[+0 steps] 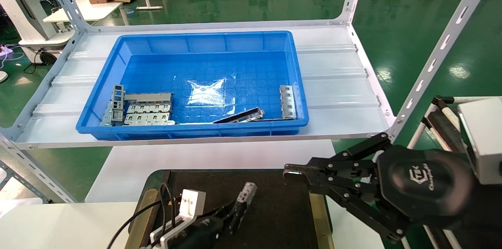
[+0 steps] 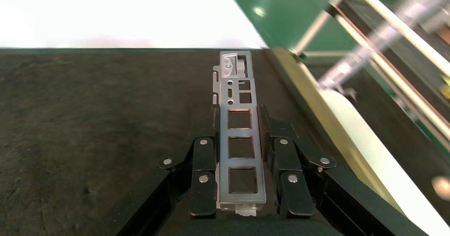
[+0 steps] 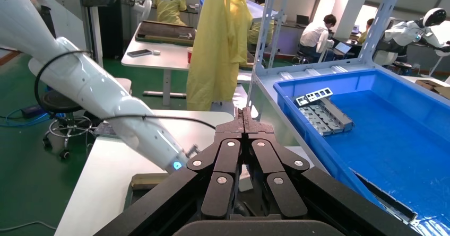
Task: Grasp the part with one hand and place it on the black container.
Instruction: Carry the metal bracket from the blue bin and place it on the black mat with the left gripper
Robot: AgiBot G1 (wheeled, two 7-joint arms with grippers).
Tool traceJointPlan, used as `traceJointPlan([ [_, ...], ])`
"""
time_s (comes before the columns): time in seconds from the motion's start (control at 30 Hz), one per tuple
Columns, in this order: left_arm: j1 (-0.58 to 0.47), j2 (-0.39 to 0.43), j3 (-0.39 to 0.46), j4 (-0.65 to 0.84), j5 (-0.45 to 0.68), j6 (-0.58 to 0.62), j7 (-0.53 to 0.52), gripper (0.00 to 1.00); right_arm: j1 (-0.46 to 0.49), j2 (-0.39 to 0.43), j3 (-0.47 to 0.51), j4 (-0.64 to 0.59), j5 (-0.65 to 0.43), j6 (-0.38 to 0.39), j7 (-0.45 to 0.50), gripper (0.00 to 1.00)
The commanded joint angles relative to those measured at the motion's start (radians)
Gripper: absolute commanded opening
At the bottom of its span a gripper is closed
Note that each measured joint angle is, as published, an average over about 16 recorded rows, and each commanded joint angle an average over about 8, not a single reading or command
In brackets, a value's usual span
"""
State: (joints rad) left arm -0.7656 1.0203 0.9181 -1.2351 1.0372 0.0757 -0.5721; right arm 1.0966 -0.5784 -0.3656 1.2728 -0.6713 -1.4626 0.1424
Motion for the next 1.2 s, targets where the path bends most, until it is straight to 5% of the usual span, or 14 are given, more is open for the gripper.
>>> traceJointPlan([
  [0.03,-0.002,0.039,0.018,0.028,0.001,-0.066,-0.021,0.0,0.0,0.0,0.0,0.0,0.0,0.0,0.0,0.0],
  [0.47,-0.063,0.183,0.145,0.162,-0.139,-0.29,-0.031,0.0,0.0,0.0,0.0,0.0,0.0,0.0,0.0,0.0],
  [1.2,-0.125,0.215,0.329,0.118,-0.449,-0.497,0.109,0.0,0.0,0.0,0.0,0.0,0.0,0.0,0.0,0.0],
])
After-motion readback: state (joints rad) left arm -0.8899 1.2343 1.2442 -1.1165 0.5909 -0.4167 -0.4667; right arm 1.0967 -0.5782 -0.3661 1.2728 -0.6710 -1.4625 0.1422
